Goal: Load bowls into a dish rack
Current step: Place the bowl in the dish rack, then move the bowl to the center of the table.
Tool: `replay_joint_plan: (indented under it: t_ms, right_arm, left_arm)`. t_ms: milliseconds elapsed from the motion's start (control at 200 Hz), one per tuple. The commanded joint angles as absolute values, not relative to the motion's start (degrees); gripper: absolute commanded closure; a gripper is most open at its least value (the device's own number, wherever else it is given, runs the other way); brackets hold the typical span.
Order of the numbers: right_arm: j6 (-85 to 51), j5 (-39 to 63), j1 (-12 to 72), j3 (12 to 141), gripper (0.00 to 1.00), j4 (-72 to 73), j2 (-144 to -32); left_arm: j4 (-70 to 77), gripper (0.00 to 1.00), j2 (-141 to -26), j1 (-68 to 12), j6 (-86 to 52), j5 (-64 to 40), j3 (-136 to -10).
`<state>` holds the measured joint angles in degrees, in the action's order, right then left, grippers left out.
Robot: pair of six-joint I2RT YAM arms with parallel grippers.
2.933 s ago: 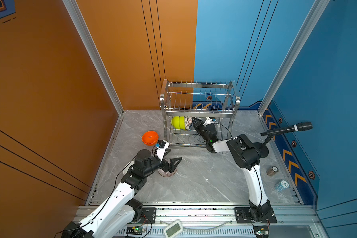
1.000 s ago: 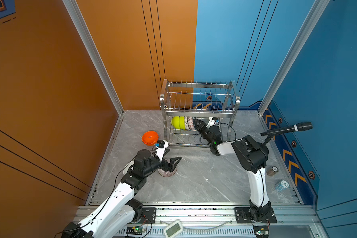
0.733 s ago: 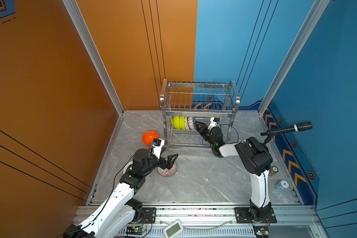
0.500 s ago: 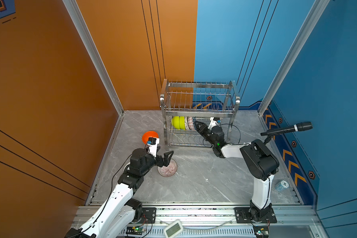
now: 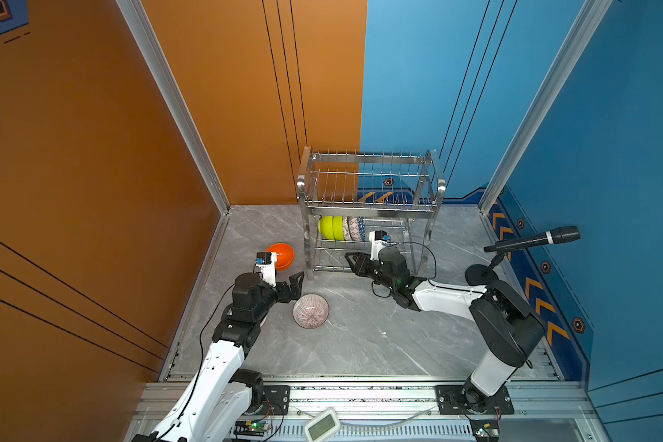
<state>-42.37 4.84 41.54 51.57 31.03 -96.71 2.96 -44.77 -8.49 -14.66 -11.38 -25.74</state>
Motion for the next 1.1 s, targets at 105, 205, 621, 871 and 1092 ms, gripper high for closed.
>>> replay_joint_plan:
  t_ms: [105, 205, 621, 871, 1092]
  right_arm:
    - [-29.3, -3.2, 48.0, 55.4, 0.59, 6.5, -91.2]
    - [-26.5, -4.7, 50.8, 57.0, 0.58, 0.6, -90.2]
    - [-23.1, -6.7, 60.8, 69.1, 0.57, -19.7, -95.6]
    - [-23.4, -5.1, 62.0, 76.2, 0.57, -25.2, -102.0]
    - [-24.5, -5.2, 62.1, 81.0, 0.59, -27.6, -107.6]
  left_arm:
    - [1.5, 0.02, -43.6, -6.3, -15.0, -9.9, -27.4]
    - [1.4, 0.02, -43.6, -5.4, -15.0, -10.1, -27.5]
    - [1.3, 0.02, -43.2, -1.9, -15.4, -12.7, -27.7]
    - [1.4, 0.02, -43.1, -1.8, -15.3, -16.1, -27.8]
    - [1.5, 0.02, -44.8, -1.8, -16.1, -21.4, -28.7]
